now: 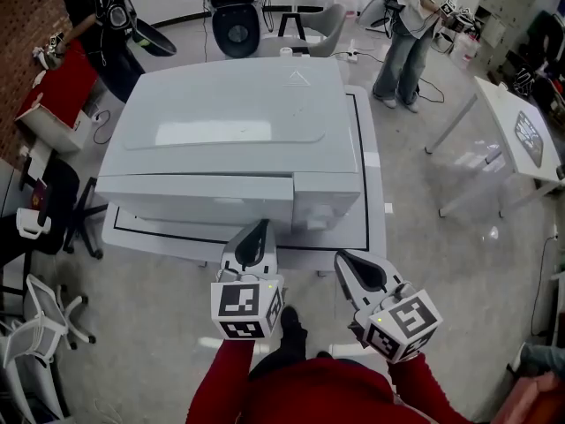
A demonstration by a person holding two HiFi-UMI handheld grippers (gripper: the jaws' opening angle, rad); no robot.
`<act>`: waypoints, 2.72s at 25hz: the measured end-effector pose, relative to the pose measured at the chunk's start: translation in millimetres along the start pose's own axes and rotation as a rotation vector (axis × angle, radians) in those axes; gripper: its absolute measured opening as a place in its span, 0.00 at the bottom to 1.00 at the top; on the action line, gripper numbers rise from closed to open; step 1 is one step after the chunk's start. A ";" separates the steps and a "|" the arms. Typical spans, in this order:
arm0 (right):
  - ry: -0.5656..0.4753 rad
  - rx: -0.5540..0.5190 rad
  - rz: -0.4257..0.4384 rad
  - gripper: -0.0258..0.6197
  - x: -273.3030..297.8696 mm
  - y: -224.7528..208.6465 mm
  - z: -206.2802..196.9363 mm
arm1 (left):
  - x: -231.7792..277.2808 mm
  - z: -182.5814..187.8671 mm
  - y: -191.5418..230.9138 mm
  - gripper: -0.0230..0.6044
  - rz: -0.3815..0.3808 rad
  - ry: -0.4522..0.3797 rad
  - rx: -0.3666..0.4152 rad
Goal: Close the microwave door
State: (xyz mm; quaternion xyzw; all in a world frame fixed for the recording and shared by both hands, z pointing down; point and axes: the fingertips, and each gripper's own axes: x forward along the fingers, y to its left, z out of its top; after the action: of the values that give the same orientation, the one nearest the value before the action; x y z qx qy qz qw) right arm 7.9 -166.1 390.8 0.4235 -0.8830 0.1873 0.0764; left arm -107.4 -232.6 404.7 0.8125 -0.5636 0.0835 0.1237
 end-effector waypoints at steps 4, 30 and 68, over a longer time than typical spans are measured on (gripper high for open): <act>0.002 -0.002 -0.003 0.06 -1.8 0.2 -1.7 | 7.8 1.6 1.9 0.05 0.008 0.007 -0.019; -0.048 -0.012 0.013 0.06 -7.2 8.0 7.4 | -30.3 10.7 2.5 0.05 -0.118 -0.094 -0.008; -0.116 -0.088 0.042 0.06 -39.0 17.7 4.5 | -126.0 3.1 -11.0 0.05 -0.100 -0.143 0.080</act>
State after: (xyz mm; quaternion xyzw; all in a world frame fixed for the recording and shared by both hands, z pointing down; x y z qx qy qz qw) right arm 18.8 -129.8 370.5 0.4114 -0.9020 0.1248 0.0397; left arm -141.3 -117.1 365.9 0.8478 -0.5258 0.0414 0.0548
